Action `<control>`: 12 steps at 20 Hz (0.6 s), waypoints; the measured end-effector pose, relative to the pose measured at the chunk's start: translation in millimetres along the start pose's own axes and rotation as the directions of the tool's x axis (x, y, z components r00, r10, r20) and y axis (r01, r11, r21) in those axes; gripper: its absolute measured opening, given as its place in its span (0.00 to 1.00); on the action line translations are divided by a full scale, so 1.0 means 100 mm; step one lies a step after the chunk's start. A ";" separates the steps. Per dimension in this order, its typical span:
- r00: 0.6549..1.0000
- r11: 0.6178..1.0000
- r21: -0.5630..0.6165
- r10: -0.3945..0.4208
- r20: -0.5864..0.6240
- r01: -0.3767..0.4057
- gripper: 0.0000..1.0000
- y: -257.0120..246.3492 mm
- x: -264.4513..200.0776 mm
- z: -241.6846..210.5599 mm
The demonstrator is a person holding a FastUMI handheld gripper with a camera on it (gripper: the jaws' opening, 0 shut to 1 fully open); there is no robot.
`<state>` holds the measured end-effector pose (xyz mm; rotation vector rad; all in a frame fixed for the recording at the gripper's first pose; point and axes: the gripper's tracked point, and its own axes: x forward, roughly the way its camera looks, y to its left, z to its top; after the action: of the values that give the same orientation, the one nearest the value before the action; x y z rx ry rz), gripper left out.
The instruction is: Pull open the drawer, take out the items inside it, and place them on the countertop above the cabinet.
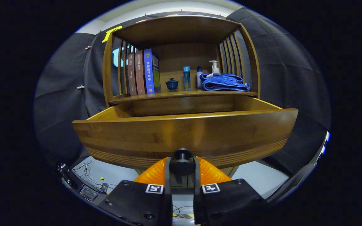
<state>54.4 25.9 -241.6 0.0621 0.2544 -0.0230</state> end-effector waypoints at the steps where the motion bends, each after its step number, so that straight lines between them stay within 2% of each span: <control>1: 1.000 1.000 0.000 -0.001 0.001 0.001 0.30 0.00 -0.02 0.00; 6: 1.000 1.000 0.006 -0.008 -0.005 0.008 0.30 0.00 -0.07 -0.03; 8: 1.000 1.000 0.014 -0.004 -0.009 0.004 0.34 0.01 -0.07 -0.04; 10: 1.000 1.000 0.028 -0.009 -0.001 0.009 0.42 -0.03 -0.09 0.01; 12: 0.999 0.999 0.048 -0.018 0.034 0.016 0.71 -0.07 -0.21 0.17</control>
<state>38.6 18.4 -219.9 0.1069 0.2195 -0.0473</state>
